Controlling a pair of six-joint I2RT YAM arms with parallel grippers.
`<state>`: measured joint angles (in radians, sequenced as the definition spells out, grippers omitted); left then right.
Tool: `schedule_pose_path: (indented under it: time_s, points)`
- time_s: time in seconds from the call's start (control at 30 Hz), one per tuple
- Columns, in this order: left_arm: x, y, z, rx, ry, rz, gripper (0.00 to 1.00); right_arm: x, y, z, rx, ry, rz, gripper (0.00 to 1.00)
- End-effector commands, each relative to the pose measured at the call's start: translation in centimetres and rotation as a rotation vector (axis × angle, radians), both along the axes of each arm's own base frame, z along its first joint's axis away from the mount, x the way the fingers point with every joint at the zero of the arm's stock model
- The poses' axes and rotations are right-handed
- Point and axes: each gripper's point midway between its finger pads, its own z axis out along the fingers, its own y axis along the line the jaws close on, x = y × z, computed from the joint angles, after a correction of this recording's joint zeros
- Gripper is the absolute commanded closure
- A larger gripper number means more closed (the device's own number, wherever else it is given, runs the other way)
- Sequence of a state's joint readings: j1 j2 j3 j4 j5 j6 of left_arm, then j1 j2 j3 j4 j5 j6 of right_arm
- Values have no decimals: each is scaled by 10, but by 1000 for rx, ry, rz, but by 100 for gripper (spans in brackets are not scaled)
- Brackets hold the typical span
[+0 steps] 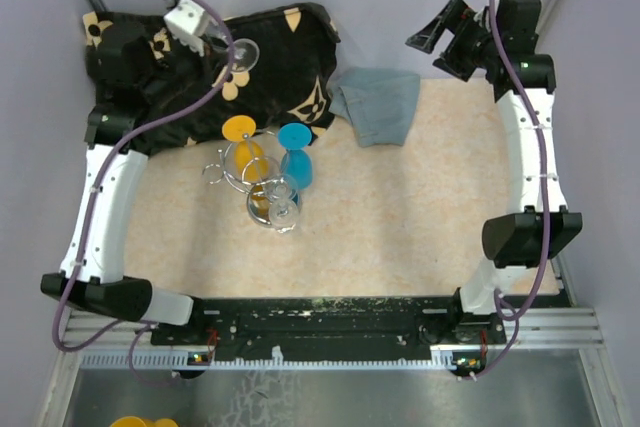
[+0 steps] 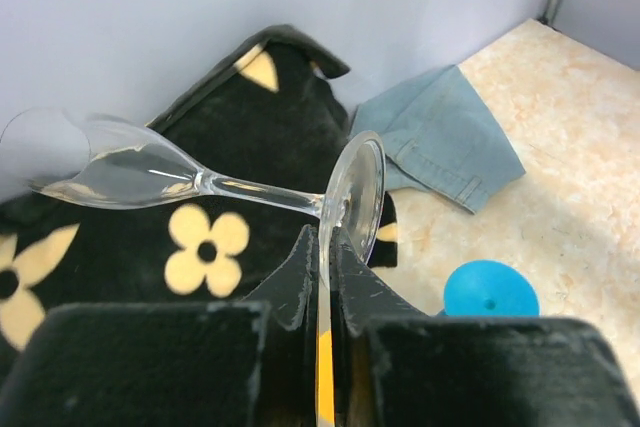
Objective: Take the wine glass off the wine glass rack
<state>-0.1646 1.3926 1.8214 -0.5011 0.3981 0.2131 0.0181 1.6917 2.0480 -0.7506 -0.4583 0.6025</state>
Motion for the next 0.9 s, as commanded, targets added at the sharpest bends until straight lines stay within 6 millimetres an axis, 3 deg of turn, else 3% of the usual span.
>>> schedule_pose_path:
  time_s: [0.0, 0.23, 0.47, 0.6, 0.67, 0.87]
  points:
    - [3, -30, 29, 100, -155, -19, 100, 0, -10, 28, -2, -55, 2, 3]
    - [-8, -120, 16, 201, -225, -167, 100, -2, -38, 47, 37, -94, -35, 3]
    - [-37, -207, -5, 261, -277, -328, 100, -13, -67, 60, 60, -126, -43, 3]
    - [-57, -245, -21, 282, -291, -416, 100, -20, -65, 58, 72, -124, -13, 3]
    - [-69, -262, -29, 295, -305, -459, 100, -34, -59, 68, 84, -153, 5, 3]
    - [-98, -293, -46, 284, -308, -567, 100, -53, -48, 67, 114, -164, 54, 3]
